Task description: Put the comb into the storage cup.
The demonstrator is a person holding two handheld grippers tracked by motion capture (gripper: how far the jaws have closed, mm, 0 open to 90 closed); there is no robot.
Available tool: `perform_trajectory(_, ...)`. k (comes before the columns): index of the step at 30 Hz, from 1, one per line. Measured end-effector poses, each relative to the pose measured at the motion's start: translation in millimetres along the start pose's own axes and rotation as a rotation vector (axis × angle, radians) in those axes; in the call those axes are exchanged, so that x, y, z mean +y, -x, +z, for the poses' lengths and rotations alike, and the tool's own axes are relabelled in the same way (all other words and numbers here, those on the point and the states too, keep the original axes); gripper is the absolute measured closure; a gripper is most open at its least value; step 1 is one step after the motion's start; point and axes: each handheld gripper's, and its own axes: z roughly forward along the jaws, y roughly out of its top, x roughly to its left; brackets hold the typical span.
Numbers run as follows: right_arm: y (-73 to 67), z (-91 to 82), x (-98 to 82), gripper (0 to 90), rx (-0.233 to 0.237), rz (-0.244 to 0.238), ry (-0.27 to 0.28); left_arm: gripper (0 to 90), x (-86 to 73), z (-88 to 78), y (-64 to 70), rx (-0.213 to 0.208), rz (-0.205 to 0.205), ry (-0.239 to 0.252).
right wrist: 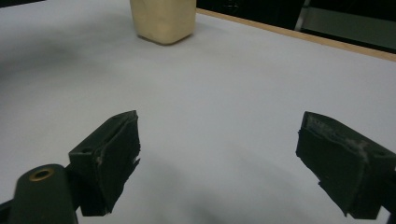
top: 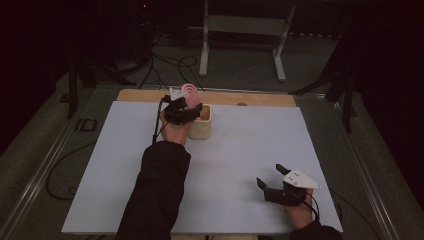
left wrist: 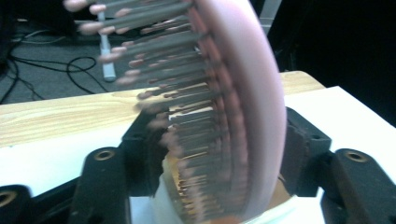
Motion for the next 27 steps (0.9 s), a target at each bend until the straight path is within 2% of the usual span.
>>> perform_trajectory(15,-0.1,0.1,0.1,13.1,0.000,0.000,0.000,16.3,-2.4,-5.8,-5.4,0.062,-0.022,0.006)
perform_trajectory(18,-0.2,0.3,0.1,13.1,-0.001,-0.001,0.000,14.8,-2.8,-6.6,-4.6,0.078,-0.007,0.000)
perform_trajectory(23,-0.3,0.2,0.1,13.1,0.000,-0.001,0.000,6.1,-2.1,-8.1,-2.7,0.066,0.007,0.001)
perform_trajectory(27,-0.2,0.0,0.2,13.1,0.001,0.001,0.002,2.8,-1.4,-9.4,-0.9,0.058,0.019,0.000)
